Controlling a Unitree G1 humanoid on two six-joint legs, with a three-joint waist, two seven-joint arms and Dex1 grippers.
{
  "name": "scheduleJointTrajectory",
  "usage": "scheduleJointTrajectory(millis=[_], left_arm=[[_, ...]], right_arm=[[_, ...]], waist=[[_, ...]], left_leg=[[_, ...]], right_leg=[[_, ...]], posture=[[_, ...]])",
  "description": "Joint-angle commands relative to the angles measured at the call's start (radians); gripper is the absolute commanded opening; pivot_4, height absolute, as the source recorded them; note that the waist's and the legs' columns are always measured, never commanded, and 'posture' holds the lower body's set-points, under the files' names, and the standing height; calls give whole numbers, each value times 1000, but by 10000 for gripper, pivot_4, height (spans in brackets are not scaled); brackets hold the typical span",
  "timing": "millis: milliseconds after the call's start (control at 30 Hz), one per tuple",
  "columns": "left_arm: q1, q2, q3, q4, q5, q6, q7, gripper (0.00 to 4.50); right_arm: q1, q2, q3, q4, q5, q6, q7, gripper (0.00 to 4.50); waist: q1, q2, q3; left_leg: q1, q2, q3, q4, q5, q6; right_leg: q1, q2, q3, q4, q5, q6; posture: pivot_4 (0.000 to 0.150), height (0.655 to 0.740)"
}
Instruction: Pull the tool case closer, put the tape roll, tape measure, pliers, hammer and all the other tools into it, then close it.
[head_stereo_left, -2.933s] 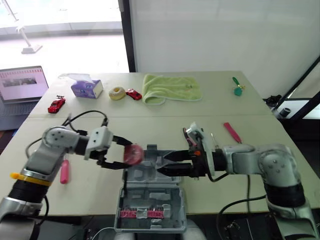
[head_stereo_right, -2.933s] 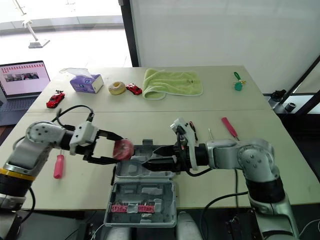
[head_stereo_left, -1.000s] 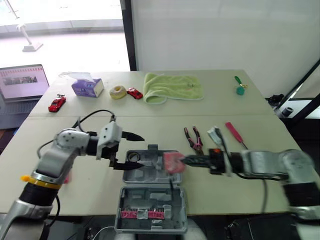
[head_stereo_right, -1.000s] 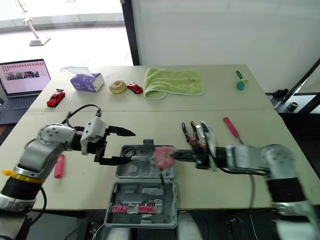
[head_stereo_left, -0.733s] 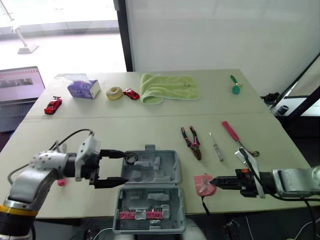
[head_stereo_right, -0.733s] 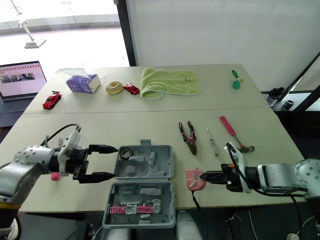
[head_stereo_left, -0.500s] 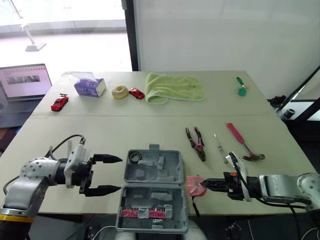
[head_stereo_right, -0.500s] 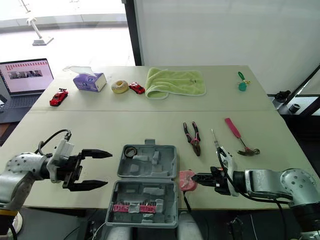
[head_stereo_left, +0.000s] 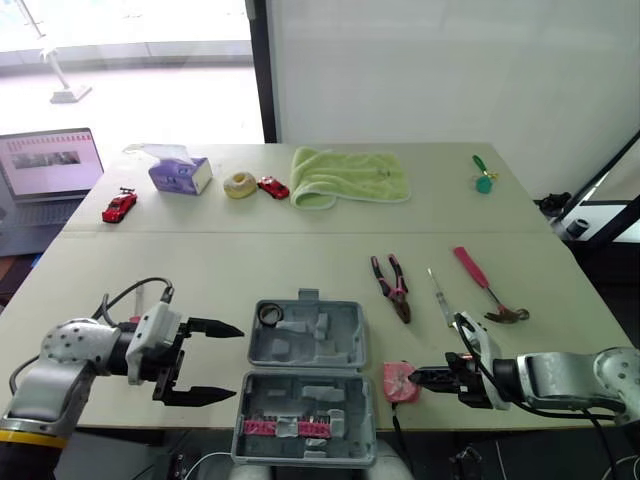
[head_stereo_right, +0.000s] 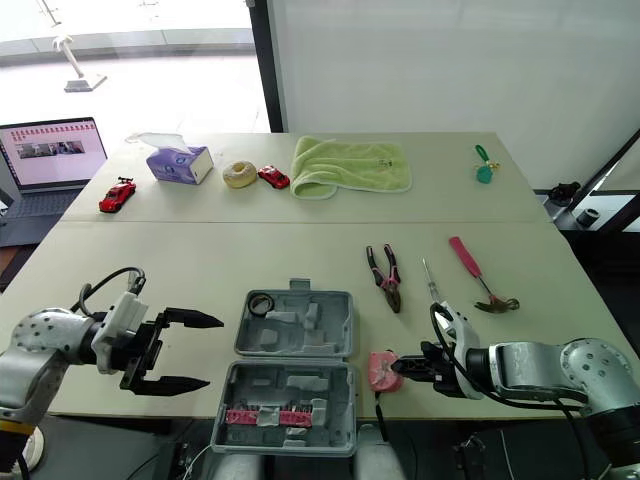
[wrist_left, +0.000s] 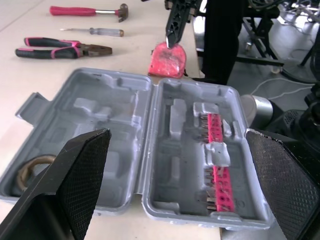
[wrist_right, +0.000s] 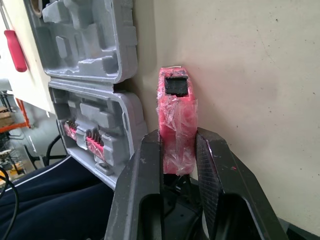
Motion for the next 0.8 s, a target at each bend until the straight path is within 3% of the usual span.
scheduleJointTrajectory(millis=[33,100,367,600,800], left_arm=[[-3,4,6,-17,-2,-10,0,45000],[-4,3,6,-16,-3,-8,2,45000],[13,3,-10,-43,-11,3,-4,45000],[6,0,-19,-53,-12,20,8,45000],[-3,6,-12,-43,-18,38,18,45000]], right_arm=[[36,0,40,17,-61,-19,-85,3807],[42,1,40,15,-61,-25,-91,3807],[75,18,-13,-32,-5,-68,-111,43090],[81,-54,-61,-101,-22,-58,-70,44417],[40,-143,-144,-274,-227,-5,252,44417]], waist=[[0,-2,-1],[0,-4,-3],[1,-4,-4],[2,-3,-4],[-1,-1,-2]], left_leg=[[0,0,0,0,0,0],[1,0,0,0,0,0],[0,0,0,0,0,1],[0,0,1,0,0,1],[0,0,1,-1,0,1]], right_leg=[[0,0,0,0,0,0],[1,0,0,0,0,0],[2,0,0,-3,0,0],[2,-1,0,-5,0,-1],[1,0,0,-5,0,-1]], posture=[[1500,7400],[1500,7400],[1500,7400],[1500,7400],[1500,7400]])
